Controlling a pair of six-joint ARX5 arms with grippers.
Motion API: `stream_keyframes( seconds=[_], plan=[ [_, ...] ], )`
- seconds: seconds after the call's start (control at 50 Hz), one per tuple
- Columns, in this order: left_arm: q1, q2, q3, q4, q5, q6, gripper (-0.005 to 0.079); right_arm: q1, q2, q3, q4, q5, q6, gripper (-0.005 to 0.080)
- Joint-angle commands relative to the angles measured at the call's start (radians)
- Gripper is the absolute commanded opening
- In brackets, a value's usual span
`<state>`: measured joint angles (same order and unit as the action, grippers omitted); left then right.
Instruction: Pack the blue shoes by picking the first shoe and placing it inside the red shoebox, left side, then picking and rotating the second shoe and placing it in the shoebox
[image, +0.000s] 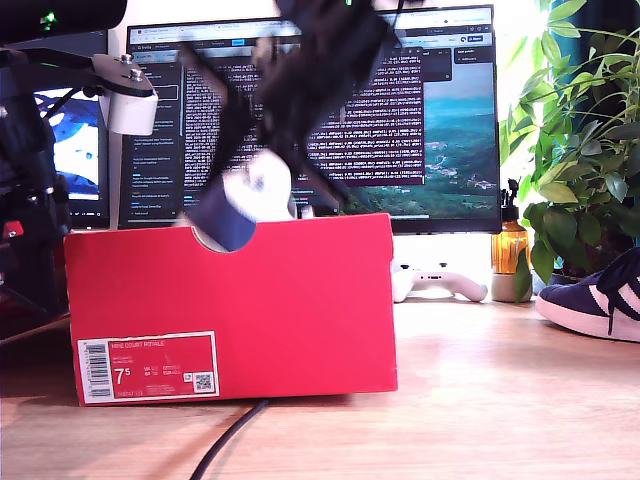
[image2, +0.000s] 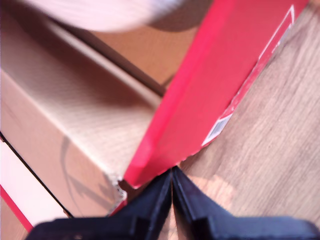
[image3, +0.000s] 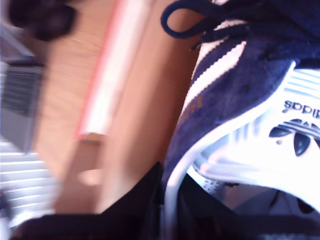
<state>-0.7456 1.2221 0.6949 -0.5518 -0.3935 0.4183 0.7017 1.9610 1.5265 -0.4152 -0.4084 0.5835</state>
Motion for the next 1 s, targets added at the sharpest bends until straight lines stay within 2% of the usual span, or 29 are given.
stream_keyframes(
  seconds=[0.0, 0.24, 0.3, 0.4, 0.48, 0.78, 0.98],
  plan=[
    [-0.003, 0.016, 0.005, 0.008, -0.001, -0.010, -0.0019, 0.009, -0.006, 0.030, 0.051, 0.000, -0.003, -0.0013],
    [-0.003, 0.016, 0.005, 0.007, -0.001, -0.010, -0.0019, 0.016, 0.023, 0.030, 0.086, 0.027, 0.005, -0.0007],
    [-0.003, 0.016, 0.005, 0.007, -0.001, -0.010, -0.0019, 0.019, 0.023, 0.030, 0.095, 0.034, 0.005, 0.0052],
    [-0.003, 0.016, 0.005, 0.007, -0.001, -0.010, -0.0019, 0.024, 0.023, 0.030, 0.113, 0.037, 0.006, 0.0233],
    [-0.003, 0.016, 0.005, 0.006, -0.001, -0.010, -0.0019, 0.024, 0.023, 0.030, 0.108, 0.037, 0.008, 0.0304],
    [-0.003, 0.016, 0.005, 0.006, 0.000, -0.010, -0.0019, 0.024, 0.022, 0.038, 0.051, 0.027, 0.011, 0.0327],
    [-0.003, 0.016, 0.005, 0.006, 0.001, -0.011, -0.0019, -0.006, 0.022, 0.148, -0.063, 0.022, -0.028, 0.0327]
  ],
)
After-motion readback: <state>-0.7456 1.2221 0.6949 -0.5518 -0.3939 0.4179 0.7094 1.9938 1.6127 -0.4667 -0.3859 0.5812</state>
